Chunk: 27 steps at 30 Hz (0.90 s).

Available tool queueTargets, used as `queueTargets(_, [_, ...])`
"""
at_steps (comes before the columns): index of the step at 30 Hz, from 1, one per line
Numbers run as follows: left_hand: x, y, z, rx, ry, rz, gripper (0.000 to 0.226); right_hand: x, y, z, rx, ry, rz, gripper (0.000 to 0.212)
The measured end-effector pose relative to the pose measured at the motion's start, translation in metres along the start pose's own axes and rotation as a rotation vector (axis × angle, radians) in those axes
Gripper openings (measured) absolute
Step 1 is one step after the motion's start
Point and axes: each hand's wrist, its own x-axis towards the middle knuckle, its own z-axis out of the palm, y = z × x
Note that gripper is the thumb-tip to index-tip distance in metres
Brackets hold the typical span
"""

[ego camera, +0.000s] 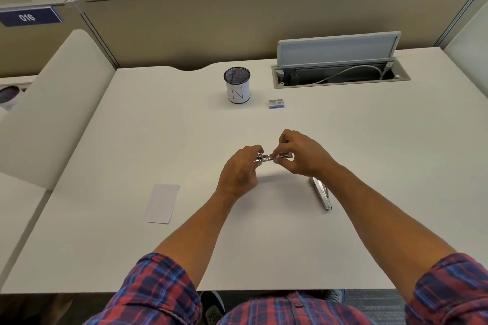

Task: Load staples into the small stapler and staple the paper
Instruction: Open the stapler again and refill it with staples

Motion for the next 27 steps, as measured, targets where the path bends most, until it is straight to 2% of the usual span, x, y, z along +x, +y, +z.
queueTargets(6, [-0.001,-0.002,-0.001,-0.015,0.001,-0.042,0.041,-0.013,0.023,-0.004,-0.003,0.046,0.156,0.011])
queueTargets(10, [0.000,0.001,-0.002,-0.007,-0.015,-0.034,0.042,-0.013,0.027,-0.002,0.172,-0.030,0.238,0.012])
queueTargets(14, [0.003,0.002,-0.001,0.100,-0.069,0.018,0.040,-0.014,0.028,0.000,0.318,0.008,0.343,0.016])
queueTargets(19, [0.002,0.003,0.000,0.179,-0.121,0.034,0.062,-0.013,0.028,0.000,0.362,0.026,0.355,0.019])
queueTargets(27, [0.004,0.009,0.001,0.242,-0.227,0.010,0.071,-0.021,0.030,0.005,0.467,0.008,0.434,0.024])
